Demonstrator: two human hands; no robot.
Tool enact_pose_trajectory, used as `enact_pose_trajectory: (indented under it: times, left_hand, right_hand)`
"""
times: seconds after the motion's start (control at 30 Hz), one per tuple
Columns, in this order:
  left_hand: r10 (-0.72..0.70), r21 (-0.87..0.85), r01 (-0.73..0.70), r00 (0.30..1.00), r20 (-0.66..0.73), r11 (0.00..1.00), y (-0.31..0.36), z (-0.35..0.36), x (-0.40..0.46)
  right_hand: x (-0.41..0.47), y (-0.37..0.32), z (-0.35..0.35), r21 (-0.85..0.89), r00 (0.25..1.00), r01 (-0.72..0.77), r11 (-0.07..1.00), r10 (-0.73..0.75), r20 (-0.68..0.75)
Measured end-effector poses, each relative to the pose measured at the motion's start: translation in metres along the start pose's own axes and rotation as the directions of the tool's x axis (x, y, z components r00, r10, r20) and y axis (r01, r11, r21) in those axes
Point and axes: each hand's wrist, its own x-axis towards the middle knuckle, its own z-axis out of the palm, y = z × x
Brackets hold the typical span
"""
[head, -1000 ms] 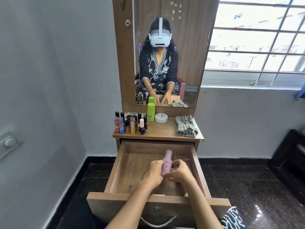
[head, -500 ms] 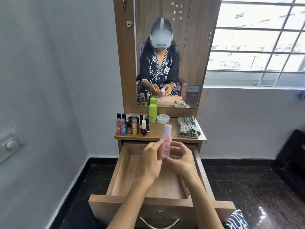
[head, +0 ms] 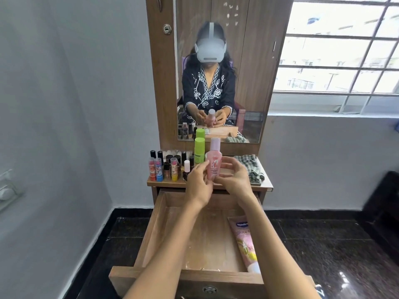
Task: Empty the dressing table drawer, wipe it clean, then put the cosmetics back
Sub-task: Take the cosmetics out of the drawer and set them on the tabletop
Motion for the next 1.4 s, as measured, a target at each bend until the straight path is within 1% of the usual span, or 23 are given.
enact_pose_trajectory:
  times: [0.17,0.33,0.53,0.7,0.9,0.97,1.1,1.17,1.27,1.4]
  left_hand:
    - [-0.043,-0.03,0.042,0.999,-0.027,0.999,-0.008,0.008,0.015]
    - [-0.102,-0.006,0.102,0.993,-0.051,0.995,-0.02,0.018,0.02]
    - [-0.114,0.026,0.117,0.988,-0.101,0.993,-0.031,0.022,0.02]
    - [-0.123,0.072,0.131,0.986,-0.111,0.989,-0.034,0.024,0.023]
    - [-0.129,0.119,0.156,0.97,-0.206,0.981,-0.033,0.026,0.024]
    - [-0.123,0.149,0.16,0.965,-0.23,0.976,-0.033,0.026,0.024]
    - [-0.103,0.204,0.16,0.959,-0.264,0.966,-0.033,0.026,0.022]
    - [-0.087,0.238,0.155,0.958,-0.273,0.959,-0.033,0.026,0.021]
    - [-0.069,0.289,0.148,0.961,-0.267,0.946,-0.031,0.027,0.019]
    - [-0.103,0.303,0.177,0.965,-0.243,0.936,-0.033,0.026,0.021]
  right_hand:
    - [0.02,0.008,0.005,-0.028,1.0,0.025,0.999,-0.025,-0.011]
    - [0.031,0.021,0.016,-0.042,0.999,0.029,0.999,-0.031,-0.027]
    - [0.037,0.035,0.023,-0.075,1.0,0.018,0.997,-0.019,-0.01]
    - [0.041,0.04,0.026,-0.076,1.0,0.016,0.997,-0.017,-0.014]
    - [0.043,0.044,0.028,-0.103,0.999,0.015,0.995,-0.019,-0.037]
    - [0.043,0.043,0.027,-0.136,1.0,0.014,0.991,-0.016,-0.018]
    - [0.043,0.039,0.024,-0.214,0.997,0.039,0.976,-0.025,0.066]
    - [0.043,0.038,0.022,-0.223,0.996,0.01,0.975,0.012,0.093]
    - [0.044,0.037,0.022,-0.238,0.99,-0.045,0.97,0.075,0.119]
    - [0.045,0.036,0.023,-0.277,0.99,-0.046,0.96,0.081,0.116]
